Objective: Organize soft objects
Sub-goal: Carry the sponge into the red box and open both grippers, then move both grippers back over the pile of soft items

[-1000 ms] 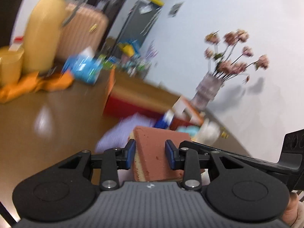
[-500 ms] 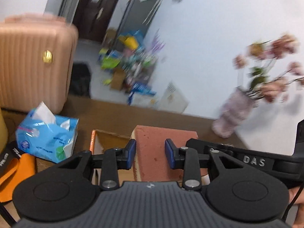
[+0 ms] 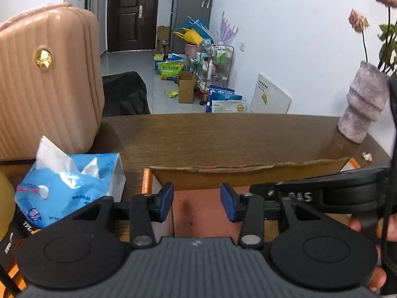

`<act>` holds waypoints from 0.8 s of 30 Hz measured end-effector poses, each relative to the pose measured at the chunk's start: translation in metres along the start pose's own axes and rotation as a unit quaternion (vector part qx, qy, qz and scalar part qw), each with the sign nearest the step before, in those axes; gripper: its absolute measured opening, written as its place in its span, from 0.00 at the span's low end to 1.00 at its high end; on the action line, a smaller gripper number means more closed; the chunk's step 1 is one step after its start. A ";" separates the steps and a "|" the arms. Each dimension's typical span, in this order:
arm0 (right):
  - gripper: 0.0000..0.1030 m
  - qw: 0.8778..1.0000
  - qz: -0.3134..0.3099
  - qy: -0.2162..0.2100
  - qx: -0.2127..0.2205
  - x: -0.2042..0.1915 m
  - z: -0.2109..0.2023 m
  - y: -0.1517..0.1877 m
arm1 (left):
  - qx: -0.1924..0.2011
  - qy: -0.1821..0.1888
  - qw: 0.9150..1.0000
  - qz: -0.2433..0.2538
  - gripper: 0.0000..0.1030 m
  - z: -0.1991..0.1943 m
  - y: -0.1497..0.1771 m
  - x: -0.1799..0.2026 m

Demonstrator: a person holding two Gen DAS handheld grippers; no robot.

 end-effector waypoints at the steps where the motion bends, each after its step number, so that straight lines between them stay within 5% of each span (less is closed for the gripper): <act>1: 0.15 1.000 -0.005 0.000 0.006 0.001 -0.009 -0.003 | 0.007 0.001 1.000 0.004 0.41 -0.009 -0.005 0.002; 4: 0.15 0.999 -0.019 0.003 0.031 0.007 -0.052 -0.021 | 0.029 0.003 1.000 0.012 0.43 -0.042 -0.020 0.006; 6: 0.16 0.997 -0.037 0.010 0.059 0.012 -0.093 -0.032 | 0.044 -0.003 0.999 0.020 0.53 -0.071 -0.033 0.006; 9: 0.32 0.992 -0.063 0.031 0.103 0.024 -0.165 -0.042 | 0.073 -0.032 0.996 0.035 0.76 -0.115 -0.046 -0.001; 11: 0.52 0.987 -0.077 0.051 0.129 0.036 -0.208 -0.040 | 0.087 -0.053 0.994 0.045 0.79 -0.145 -0.050 -0.006; 14: 0.68 0.977 -0.090 0.080 0.179 0.058 -0.273 -0.030 | 0.112 -0.070 0.990 0.045 0.85 -0.187 -0.055 -0.011; 24: 0.68 0.966 -0.054 0.076 0.241 0.068 -0.374 0.022 | 0.167 -0.064 0.981 0.071 0.98 -0.287 -0.035 0.020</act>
Point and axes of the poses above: each gripper's, at about its wrist camera, not at the fingertips, and z roughly the way its jaws point, x to its right, y to its underside, the point moved 6 cm from there along z, roughly the way its jaws point, and after that the axes turned 10 degrees about x, right-handed, at the moved point
